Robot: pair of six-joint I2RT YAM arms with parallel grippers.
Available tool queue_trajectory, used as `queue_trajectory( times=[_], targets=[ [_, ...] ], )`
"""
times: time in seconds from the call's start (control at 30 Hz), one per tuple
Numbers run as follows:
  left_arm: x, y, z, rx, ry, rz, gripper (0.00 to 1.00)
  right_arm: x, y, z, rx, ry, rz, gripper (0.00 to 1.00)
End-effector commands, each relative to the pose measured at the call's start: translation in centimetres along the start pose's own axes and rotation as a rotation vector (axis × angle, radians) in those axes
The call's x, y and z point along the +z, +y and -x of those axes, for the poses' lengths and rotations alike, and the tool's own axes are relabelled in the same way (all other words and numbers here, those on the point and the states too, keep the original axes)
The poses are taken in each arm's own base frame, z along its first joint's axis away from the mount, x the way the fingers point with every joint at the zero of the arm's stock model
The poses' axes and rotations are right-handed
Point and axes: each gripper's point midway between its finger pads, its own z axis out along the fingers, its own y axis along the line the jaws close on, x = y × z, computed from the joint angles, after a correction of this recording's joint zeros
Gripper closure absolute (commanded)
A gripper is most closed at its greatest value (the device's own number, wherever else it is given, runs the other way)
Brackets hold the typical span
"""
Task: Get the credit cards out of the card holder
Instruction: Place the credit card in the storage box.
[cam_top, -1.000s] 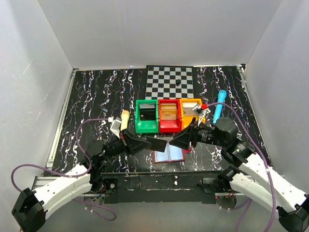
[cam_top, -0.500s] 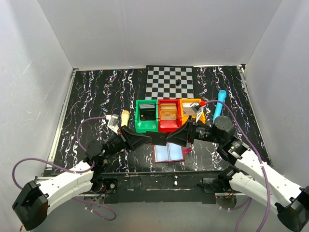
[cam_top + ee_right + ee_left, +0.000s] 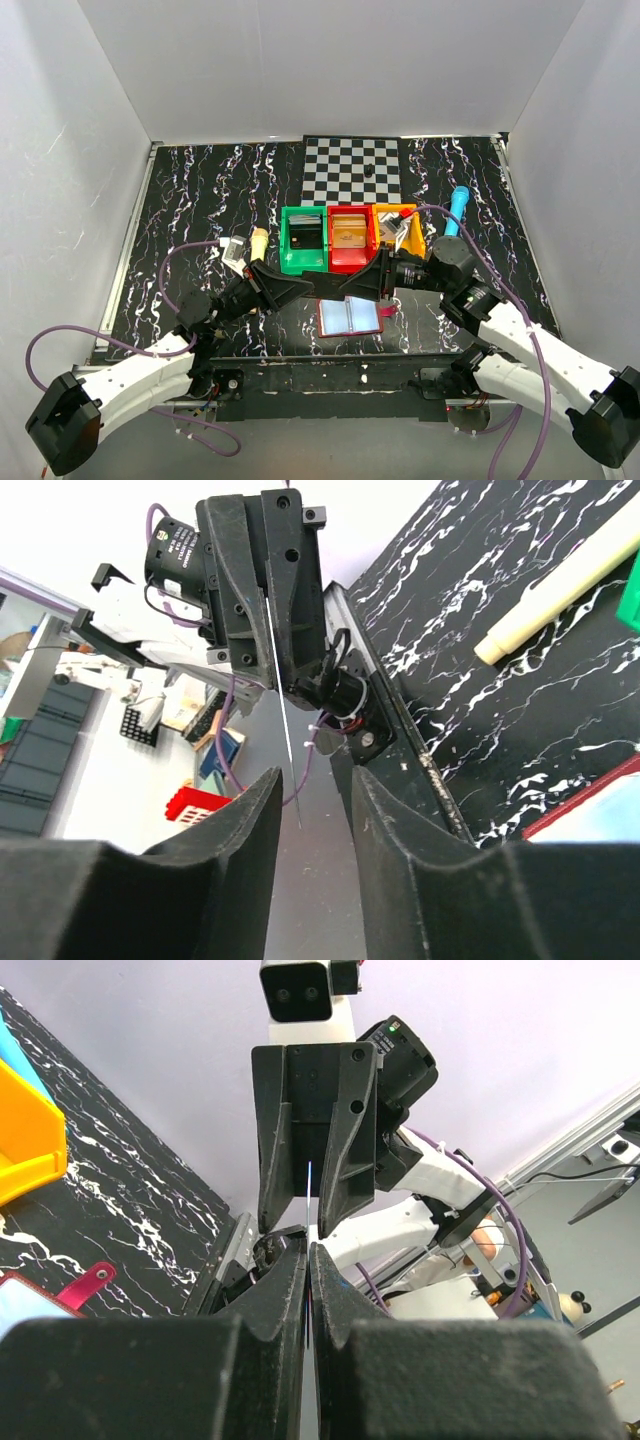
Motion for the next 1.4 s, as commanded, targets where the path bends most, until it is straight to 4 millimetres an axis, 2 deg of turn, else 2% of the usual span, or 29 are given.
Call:
queue_trajectory(
  times=[0.0, 0.03, 0.1, 0.13, 0.17, 0.2, 0.27, 0.3, 0.4, 0.47, 0.57, 0.63, 0.7, 0.73, 0.77, 0.8, 0.87, 0.97, 1.03, 1.07, 1.2, 1.37],
  targets=[
    [0.4, -0.4, 0.5, 0.02, -0.008, -0.007, 1.0, 0.7, 2.9, 1.4, -0.055, -0.003, 0.102, 0.64],
    [0.4, -0.3, 0.6, 0.023, -0.006, -0.005, 1.0, 0.9, 3.2, 1.3, -0.057, 0.008, 0.115, 0.72],
    [0.6, -0.3, 0.4, 0.024, 0.006, -0.001, 1.0, 1.1, 3.5, 1.2, -0.062, 0.017, 0.134, 0.98],
    [0.6, -0.2, 0.4, 0.028, 0.014, 0.003, 1.0, 1.0, 3.6, 1.2, -0.065, 0.01, 0.136, 0.99],
    [0.7, -0.3, 0.3, 0.042, 0.024, 0.004, 0.77, 0.8, 3.6, 1.3, -0.072, 0.002, 0.131, 0.99],
    [0.7, 0.0, 0.5, 0.049, 0.026, 0.029, 0.49, 0.6, 3.5, 1.3, -0.079, 0.0, 0.113, 0.99],
    [0.3, 0.7, 1.6, 0.097, -0.007, 0.121, 0.21, 0.0, 3.2, 1.2, -0.112, 0.005, 0.065, 0.99],
    [0.0, 1.0, 2.5, 0.12, -0.032, 0.178, 0.02, -0.2, 3.2, 1.1, -0.13, 0.009, 0.054, 0.99],
    [-1.7, 1.0, 5.7, 0.234, -0.115, 0.317, 0.02, -1.2, 2.5, 0.0, -0.161, 0.061, 0.006, 0.99],
    [-1.9, 0.0, 7.4, 0.321, -0.106, 0.357, 0.02, -1.7, 1.9, -1.5, -0.196, 0.145, -0.009, 0.99],
    [-0.1, -1.9, 6.3, 0.455, 0.089, 0.263, 0.02, -2.3, 1.1, -3.0, -0.227, 0.252, -0.048, 0.99],
    [0.8, -3.0, 3.5, 0.478, 0.34, 0.158, 0.05, -2.6, 0.6, -3.5, -0.264, 0.278, -0.088, 0.99],
    [1.9, -3.8, 2.4, 0.475, 0.521, 0.084, 0.2, -3.0, 0.5, -3.9, -0.3, 0.3, -0.105, 0.99],
    [2.1, -4.2, 2.0, 0.472, 0.584, 0.048, 0.36, -3.2, 0.6, -3.9, -0.309, 0.305, -0.104, 0.99],
    [2.8, -4.2, 2.3, 0.477, 0.611, 0.041, 0.56, -3.2, 0.8, -4.0, -0.315, 0.312, -0.094, 0.99],
    [3.1, -3.9, 2.6, 0.475, 0.627, 0.067, 0.59, -3.3, 1.0, -4.1, -0.317, 0.322, -0.085, 0.99],
    [3.7, -4.2, 2.8, 0.489, 0.652, 0.043, 0.59, -3.4, 1.1, -4.5, -0.31, 0.339, -0.069, 0.99],
    [3.4, -4.6, 1.6, 0.462, 0.755, -0.039, 0.53, -3.3, 1.4, -4.5, -0.316, 0.329, -0.045, 0.99],
    [3.2, -3.8, 0.2, 0.411, 0.829, -0.045, 0.25, -3.3, 1.7, -4.6, -0.321, 0.321, -0.03, 0.99],
    [3.1, -3.4, -0.7, 0.4, 0.857, -0.041, 0.2, -3.3, 1.8, -4.4, -0.321, 0.313, -0.03, 0.99],
    [3.2, -3.1, -3.9, 0.41, 0.934, -0.055, 0.19, -2.9, 1.9, -3.9, -0.315, 0.288, -0.029, 0.99],
    [3.3, -1.7, -5.0, 0.398, 0.966, -0.013, 0.32, -2.5, 2.2, -3.3, -0.313, 0.266, -0.016, 0.99]
  ],
)
